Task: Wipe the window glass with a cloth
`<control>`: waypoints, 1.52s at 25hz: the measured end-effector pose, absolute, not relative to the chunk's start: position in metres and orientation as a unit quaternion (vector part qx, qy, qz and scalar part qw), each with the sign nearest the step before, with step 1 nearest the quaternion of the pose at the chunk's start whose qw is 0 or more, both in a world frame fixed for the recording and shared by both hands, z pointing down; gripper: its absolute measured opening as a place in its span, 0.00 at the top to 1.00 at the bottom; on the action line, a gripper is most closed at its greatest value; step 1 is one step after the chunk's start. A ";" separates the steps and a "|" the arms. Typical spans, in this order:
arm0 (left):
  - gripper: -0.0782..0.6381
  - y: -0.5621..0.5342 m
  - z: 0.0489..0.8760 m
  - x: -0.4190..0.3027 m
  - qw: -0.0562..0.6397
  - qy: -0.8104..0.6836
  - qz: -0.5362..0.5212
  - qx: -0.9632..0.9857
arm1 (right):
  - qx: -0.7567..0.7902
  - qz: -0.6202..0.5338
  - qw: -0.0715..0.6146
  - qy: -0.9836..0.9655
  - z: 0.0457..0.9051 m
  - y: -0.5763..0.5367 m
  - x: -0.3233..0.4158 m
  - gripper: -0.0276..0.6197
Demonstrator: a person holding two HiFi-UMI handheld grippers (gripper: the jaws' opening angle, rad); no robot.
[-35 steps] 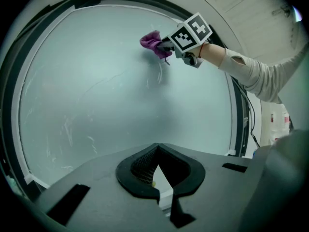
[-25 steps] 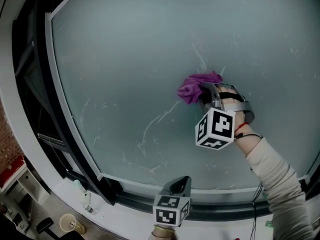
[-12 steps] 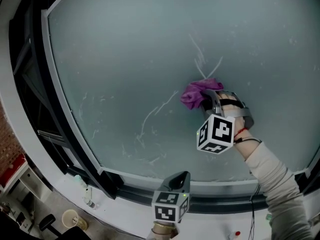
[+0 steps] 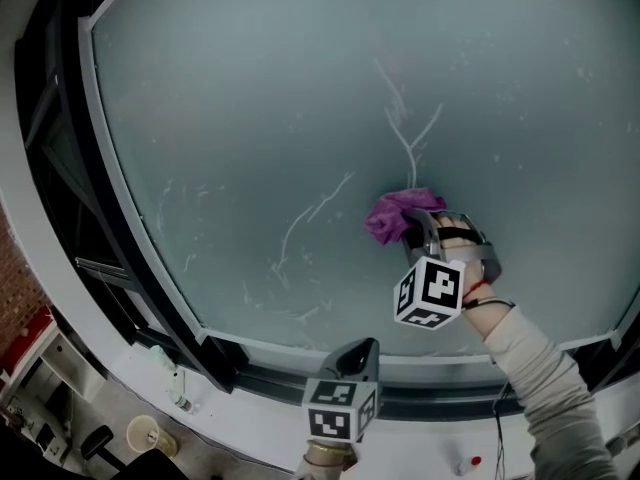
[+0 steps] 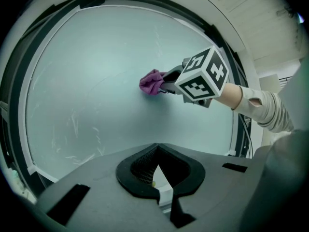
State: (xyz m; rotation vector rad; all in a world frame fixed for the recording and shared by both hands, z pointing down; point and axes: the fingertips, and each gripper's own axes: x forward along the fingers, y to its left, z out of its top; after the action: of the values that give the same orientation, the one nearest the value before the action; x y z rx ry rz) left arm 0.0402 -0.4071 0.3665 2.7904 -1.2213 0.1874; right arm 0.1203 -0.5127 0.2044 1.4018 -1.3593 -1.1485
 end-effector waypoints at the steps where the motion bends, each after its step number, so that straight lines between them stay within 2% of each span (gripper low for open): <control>1: 0.88 -0.407 0.367 0.040 0.045 -0.401 0.061 0.913 | 0.558 -0.454 0.426 -0.548 0.211 -0.513 0.120 0.88; 23: 0.88 -0.400 0.367 0.027 0.041 -0.409 0.069 0.909 | 0.504 -0.333 0.503 -0.619 0.380 -0.522 0.115 0.88; 30: 0.88 -0.398 0.368 0.022 0.041 -0.413 0.069 0.907 | 0.500 -0.327 0.505 -0.623 0.383 -0.522 0.114 0.88; 38: 0.88 -0.398 0.373 0.022 0.045 -0.412 0.070 0.907 | 0.509 -0.357 0.465 -0.630 0.341 -0.491 0.106 0.88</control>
State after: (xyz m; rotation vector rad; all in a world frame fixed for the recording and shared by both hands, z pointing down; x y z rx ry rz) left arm 0.0216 -0.3982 0.3730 2.7715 -1.2588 0.2141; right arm 0.1060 -0.4907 0.3413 1.2509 -1.5482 -0.8778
